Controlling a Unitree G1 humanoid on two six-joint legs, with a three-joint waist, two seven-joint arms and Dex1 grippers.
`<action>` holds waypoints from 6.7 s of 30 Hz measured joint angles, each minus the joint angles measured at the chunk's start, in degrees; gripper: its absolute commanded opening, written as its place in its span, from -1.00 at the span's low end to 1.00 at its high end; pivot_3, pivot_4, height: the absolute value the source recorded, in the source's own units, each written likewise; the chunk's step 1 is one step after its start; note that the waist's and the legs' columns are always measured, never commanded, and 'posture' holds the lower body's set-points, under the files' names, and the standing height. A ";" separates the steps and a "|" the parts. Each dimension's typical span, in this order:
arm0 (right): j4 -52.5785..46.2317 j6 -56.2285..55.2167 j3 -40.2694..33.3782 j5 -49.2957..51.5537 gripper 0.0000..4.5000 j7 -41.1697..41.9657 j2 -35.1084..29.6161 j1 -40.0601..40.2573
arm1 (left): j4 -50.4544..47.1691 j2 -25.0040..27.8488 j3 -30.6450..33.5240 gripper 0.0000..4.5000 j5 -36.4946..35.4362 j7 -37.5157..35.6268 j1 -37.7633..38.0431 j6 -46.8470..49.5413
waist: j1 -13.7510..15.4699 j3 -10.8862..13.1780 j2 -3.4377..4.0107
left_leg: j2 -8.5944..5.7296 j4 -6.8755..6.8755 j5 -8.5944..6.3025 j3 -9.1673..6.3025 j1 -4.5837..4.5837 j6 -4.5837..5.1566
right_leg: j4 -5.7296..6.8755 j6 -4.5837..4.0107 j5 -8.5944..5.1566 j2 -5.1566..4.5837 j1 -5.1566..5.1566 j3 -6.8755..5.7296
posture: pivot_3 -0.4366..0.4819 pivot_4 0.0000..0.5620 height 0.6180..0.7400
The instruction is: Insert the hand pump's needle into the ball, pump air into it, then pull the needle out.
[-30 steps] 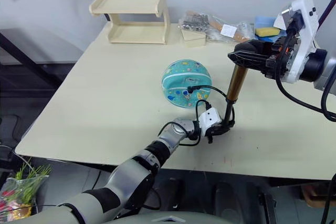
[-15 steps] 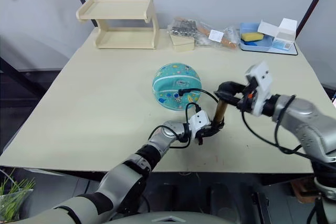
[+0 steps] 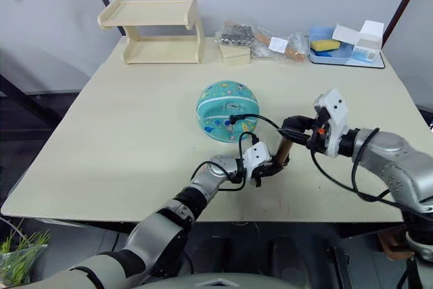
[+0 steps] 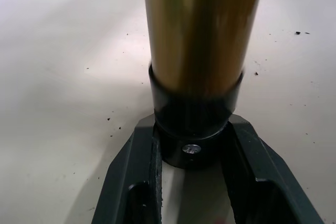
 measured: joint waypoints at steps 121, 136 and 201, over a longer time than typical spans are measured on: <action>5.25 -14.73 2.38 -10.24 -0.26 6.11 5.77 7.56 | 1.30 -0.17 1.12 -0.54 0.61 0.41 0.93 -0.56 | -0.35 -0.25 -0.91 | 0.22 0.12 -0.48 0.68 1.05 -0.50 | -0.12 0.62 -0.11 -0.38 0.84 0.34 | -0.05 -0.47 1.00; 1.78 11.03 -13.26 23.41 -0.26 -5.89 -10.83 -12.32 | 1.22 -1.56 1.02 -0.54 0.21 -1.39 -0.34 -1.84 | 0.95 1.09 -0.42 | -0.20 0.31 -0.27 0.75 -0.11 -0.22 | -0.09 0.79 0.03 -0.71 -0.19 0.38 | -0.05 -0.47 1.00; 10.79 -22.60 9.21 -17.58 -0.26 10.08 9.06 6.13 | 0.67 1.05 1.00 -0.54 0.74 -0.76 1.33 0.47 | -0.81 -0.68 -2.00 | 0.64 0.12 -0.64 0.92 1.03 -0.79 | -0.20 0.62 -0.10 -0.45 0.50 0.21 | -0.05 -0.47 1.00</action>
